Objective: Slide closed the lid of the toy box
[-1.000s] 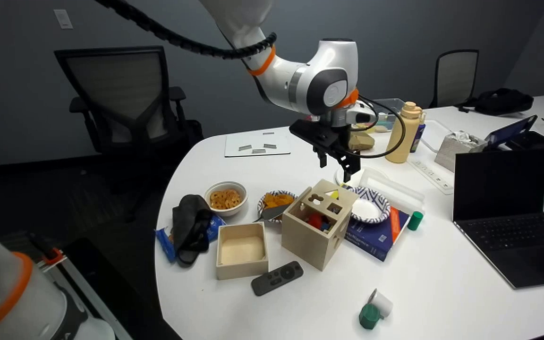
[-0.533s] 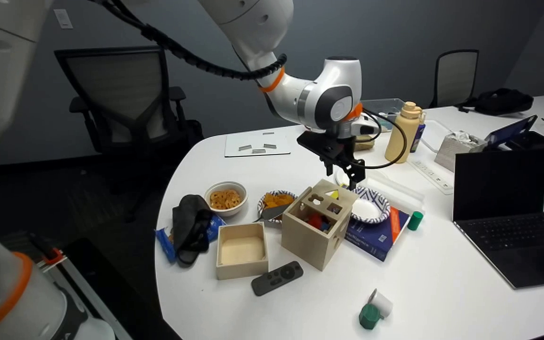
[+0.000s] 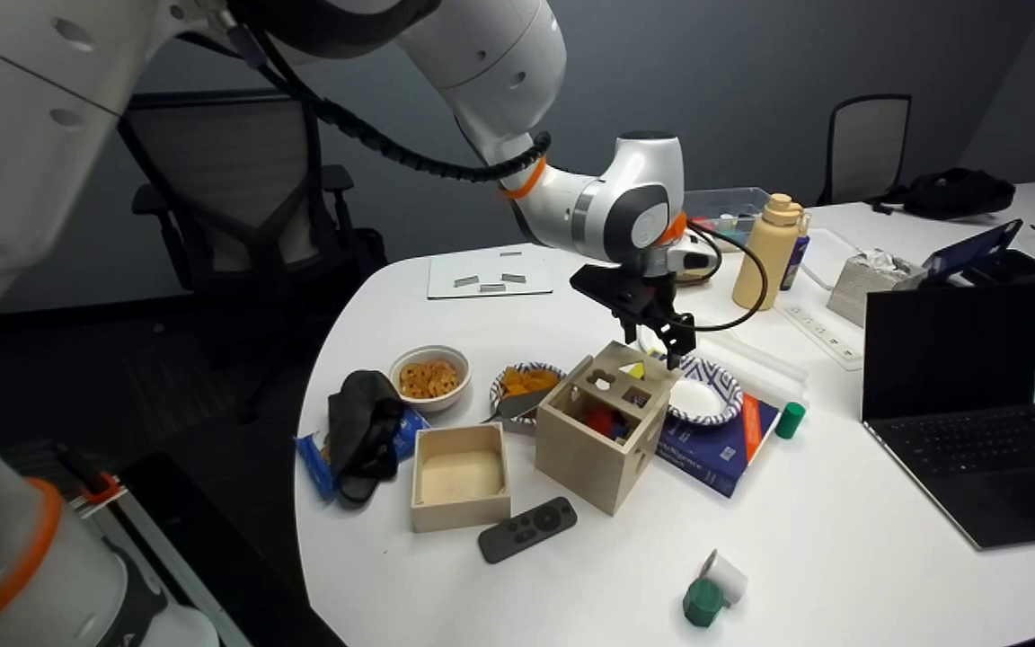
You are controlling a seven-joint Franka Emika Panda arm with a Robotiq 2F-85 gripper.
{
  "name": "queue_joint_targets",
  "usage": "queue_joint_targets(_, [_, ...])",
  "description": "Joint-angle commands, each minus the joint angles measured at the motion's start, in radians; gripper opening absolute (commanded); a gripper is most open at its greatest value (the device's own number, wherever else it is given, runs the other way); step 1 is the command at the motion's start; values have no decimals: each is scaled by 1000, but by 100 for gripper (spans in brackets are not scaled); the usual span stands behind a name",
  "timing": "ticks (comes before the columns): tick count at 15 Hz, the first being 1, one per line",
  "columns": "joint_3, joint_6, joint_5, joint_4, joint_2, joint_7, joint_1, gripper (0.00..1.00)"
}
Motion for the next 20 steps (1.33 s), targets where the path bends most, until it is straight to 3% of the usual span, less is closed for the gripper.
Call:
queue_joint_targets(1, [-31, 0, -33, 47, 47, 38, 32, 100])
queue_joint_targets(9, [-65, -39, -81, 46, 43, 52, 78, 100])
queue_joint_targets(20, [-58, -201, -100, 18, -6, 33, 63, 100])
